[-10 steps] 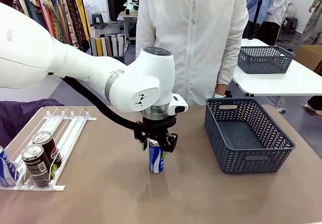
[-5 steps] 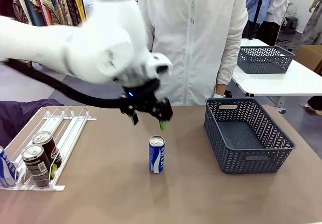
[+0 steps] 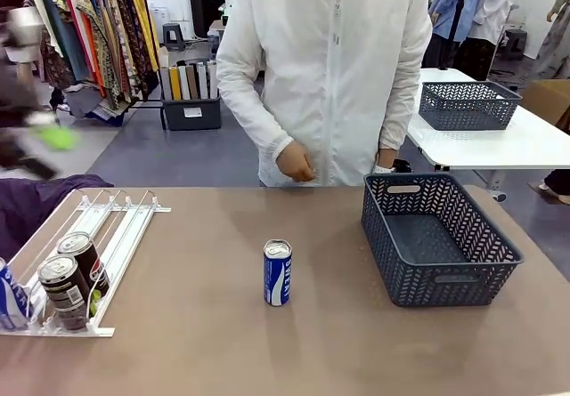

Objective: Retrieve and store the cans from the dispenser.
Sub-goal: Pick up one can from the Automatic Can Dispenser and place it in the middle of the table, then pick up the last remaining can from one row of the Automatic Can Dispenser and place it in the middle of the table.

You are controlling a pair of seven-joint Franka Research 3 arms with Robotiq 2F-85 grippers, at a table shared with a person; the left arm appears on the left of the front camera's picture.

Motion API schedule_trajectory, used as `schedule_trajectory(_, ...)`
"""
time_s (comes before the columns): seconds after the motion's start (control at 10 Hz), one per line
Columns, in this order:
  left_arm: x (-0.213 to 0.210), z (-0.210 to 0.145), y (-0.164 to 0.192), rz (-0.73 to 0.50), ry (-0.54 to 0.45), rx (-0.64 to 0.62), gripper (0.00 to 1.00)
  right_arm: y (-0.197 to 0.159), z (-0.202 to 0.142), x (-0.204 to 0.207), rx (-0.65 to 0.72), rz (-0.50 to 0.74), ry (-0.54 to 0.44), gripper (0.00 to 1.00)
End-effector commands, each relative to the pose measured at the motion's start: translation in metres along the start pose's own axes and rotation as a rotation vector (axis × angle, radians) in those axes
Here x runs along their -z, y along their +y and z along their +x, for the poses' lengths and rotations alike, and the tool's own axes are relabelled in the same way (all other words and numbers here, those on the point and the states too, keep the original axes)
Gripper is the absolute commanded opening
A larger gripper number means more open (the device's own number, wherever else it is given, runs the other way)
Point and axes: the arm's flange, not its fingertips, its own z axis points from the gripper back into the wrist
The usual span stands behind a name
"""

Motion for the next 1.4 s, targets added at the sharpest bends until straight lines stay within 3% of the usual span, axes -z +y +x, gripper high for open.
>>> schedule_trajectory(0.0, -0.051, -0.036, 0.084, -0.214, -0.138, -0.132, 1.0, 0.003, 0.002, 0.003, -0.023, 0.021, -0.014, 1.0)
schedule_trajectory(0.1, -0.068, -0.067, 0.127, -0.369, -0.267, -0.19, 1.0, 0.003, 0.002, 0.003, -0.023, 0.021, -0.014, 1.0)
schedule_trajectory(0.3, -0.083, -0.102, 0.168, -0.529, -0.384, -0.227, 1.0, 0.003, 0.002, 0.003, -0.023, 0.021, -0.014, 1.0)
schedule_trajectory(0.4, -0.084, -0.099, 0.171, -0.514, -0.346, -0.281, 1.0, 0.003, 0.002, 0.003, -0.023, 0.021, -0.014, 1.0)
schedule_trajectory(0.5, -0.091, -0.125, 0.162, -0.442, -0.348, -0.237, 1.0, 0.003, 0.002, 0.003, -0.023, 0.021, -0.014, 1.0)
schedule_trajectory(1.3, -0.091, -0.125, 0.162, -0.442, -0.348, -0.237, 1.0, 0.003, 0.002, 0.003, -0.023, 0.021, -0.014, 1.0)
